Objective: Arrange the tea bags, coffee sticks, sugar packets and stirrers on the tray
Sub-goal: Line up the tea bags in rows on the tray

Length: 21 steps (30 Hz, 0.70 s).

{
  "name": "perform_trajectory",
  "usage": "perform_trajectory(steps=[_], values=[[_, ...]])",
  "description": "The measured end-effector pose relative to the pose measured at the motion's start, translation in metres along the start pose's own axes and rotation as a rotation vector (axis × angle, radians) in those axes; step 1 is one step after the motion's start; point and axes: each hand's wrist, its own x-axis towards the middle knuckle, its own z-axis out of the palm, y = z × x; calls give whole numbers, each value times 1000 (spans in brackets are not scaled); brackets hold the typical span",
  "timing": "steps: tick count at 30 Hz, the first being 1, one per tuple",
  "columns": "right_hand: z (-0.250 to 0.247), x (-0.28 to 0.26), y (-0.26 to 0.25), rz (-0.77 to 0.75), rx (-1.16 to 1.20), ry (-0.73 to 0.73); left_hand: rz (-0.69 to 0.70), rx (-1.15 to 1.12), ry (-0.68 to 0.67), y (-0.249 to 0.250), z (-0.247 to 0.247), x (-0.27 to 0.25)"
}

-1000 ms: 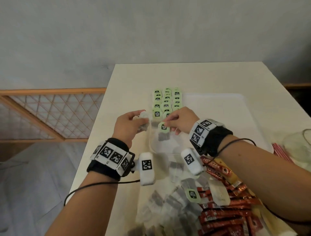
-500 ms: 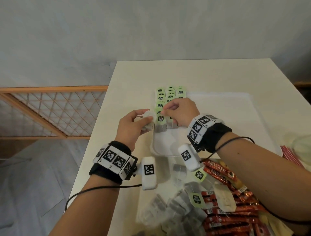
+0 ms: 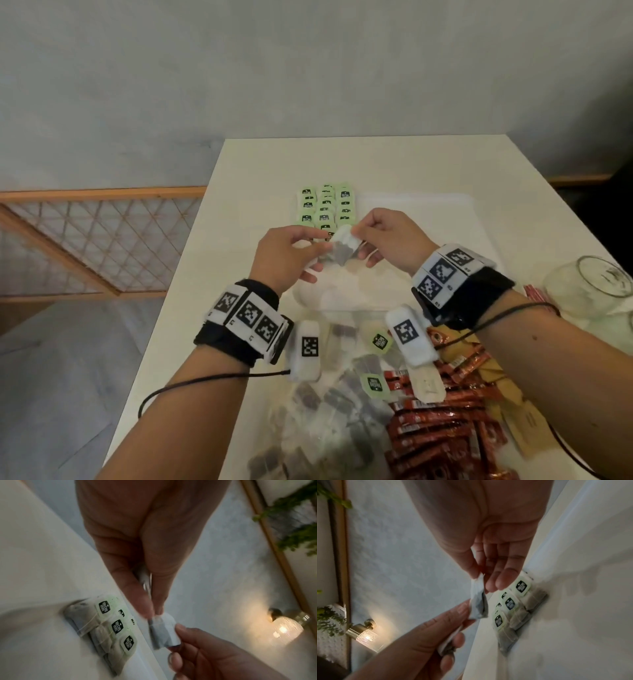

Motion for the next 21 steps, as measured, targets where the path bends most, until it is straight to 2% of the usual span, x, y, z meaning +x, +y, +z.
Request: perform_trajectory(steps=[2, 7, 11, 14, 18, 21], values=[[-3, -7, 2, 9, -68, 60, 71, 98, 56, 4, 5, -4], [-1, -20, -2, 4, -157, 127, 172, 357, 10, 10, 34, -14], [-2, -27, -5, -11, -81, 129, 217, 426, 33, 11, 37, -10], [-7, -28, -6, -37, -33, 102, 162, 344, 38, 13, 31, -6], [-9, -17, 5, -79, -293, -11, 43, 245, -22, 9, 26, -4], [-6, -7, 13, 8, -372, -110, -24, 173, -40, 5, 16, -1]])
